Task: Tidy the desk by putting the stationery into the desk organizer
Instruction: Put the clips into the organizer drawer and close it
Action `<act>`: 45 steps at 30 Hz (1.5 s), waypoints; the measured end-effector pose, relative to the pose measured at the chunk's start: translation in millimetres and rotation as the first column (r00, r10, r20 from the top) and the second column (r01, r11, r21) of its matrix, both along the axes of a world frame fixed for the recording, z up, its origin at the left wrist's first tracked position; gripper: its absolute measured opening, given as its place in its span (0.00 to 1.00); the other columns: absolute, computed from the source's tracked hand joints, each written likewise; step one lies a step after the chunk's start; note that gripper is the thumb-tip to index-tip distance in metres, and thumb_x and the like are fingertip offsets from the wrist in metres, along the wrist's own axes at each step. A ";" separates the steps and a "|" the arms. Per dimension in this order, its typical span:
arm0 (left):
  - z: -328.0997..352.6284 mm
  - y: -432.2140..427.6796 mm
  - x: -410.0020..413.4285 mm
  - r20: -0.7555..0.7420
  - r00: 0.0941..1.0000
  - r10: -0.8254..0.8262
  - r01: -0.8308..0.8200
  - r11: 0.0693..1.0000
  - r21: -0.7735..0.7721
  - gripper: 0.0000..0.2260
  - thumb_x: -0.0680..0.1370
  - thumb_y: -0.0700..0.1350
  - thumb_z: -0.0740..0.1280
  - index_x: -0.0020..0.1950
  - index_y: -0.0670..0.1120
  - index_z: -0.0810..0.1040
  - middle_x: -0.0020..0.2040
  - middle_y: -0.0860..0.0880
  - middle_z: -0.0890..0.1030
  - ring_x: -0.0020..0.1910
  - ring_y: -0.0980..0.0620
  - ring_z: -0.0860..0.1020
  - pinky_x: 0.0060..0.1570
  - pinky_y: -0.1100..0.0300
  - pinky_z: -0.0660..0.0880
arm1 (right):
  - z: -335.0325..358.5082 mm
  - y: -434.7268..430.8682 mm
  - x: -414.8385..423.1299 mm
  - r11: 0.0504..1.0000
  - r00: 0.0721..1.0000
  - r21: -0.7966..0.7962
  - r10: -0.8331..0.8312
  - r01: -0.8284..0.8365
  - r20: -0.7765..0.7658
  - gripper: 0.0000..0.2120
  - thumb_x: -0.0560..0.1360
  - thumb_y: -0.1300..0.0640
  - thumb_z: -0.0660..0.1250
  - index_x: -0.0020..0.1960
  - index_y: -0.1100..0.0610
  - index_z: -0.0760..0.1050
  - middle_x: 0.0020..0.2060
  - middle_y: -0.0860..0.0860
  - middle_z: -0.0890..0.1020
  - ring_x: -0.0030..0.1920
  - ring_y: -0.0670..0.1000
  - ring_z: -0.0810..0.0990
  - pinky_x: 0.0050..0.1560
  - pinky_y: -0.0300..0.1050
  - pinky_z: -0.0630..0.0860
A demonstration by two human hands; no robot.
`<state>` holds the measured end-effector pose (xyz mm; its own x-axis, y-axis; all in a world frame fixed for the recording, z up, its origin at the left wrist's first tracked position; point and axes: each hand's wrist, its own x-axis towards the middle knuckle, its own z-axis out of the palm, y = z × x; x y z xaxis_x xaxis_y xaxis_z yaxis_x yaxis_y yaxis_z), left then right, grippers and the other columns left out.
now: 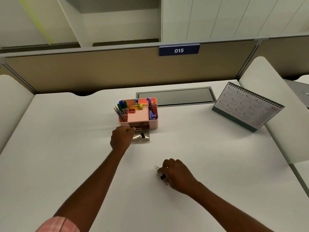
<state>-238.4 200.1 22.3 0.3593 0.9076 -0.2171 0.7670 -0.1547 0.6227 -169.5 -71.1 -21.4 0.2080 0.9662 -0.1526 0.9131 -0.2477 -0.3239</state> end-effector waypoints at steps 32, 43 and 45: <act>-22.4 2.4 22.7 -0.233 0.972 -0.014 0.027 0.998 0.056 0.12 0.81 0.52 0.68 0.47 0.44 0.82 0.41 0.47 0.82 0.40 0.48 0.79 0.40 0.57 0.74 | -21.7 -28.5 -40.4 0.993 0.989 0.037 -0.117 0.114 0.091 0.15 0.63 0.69 0.68 0.43 0.52 0.73 0.45 0.50 0.75 0.44 0.54 0.74 0.35 0.46 0.72; -16.7 -73.7 -29.4 0.163 0.982 -0.099 0.086 0.993 0.082 0.08 0.81 0.51 0.70 0.54 0.50 0.86 0.40 0.52 0.85 0.40 0.51 0.82 0.41 0.59 0.74 | -37.4 -41.3 -50.0 0.991 0.987 0.088 -0.108 0.098 0.116 0.16 0.66 0.68 0.67 0.50 0.52 0.76 0.49 0.48 0.78 0.47 0.53 0.76 0.40 0.47 0.75; -23.0 -91.8 -43.3 0.150 0.977 -0.155 0.162 0.986 -0.035 0.06 0.79 0.53 0.71 0.47 0.53 0.86 0.35 0.55 0.84 0.38 0.54 0.82 0.40 0.57 0.78 | -32.6 -40.3 -48.8 0.980 0.985 0.150 -0.149 0.135 0.091 0.14 0.70 0.62 0.70 0.53 0.51 0.76 0.47 0.47 0.78 0.46 0.53 0.76 0.41 0.46 0.74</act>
<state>-281.7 108.4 -0.7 0.5284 0.8268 -0.1928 0.6353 -0.2345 0.7358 -218.2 -111.4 -54.0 0.3520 0.9359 0.0134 0.9018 -0.3353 -0.2726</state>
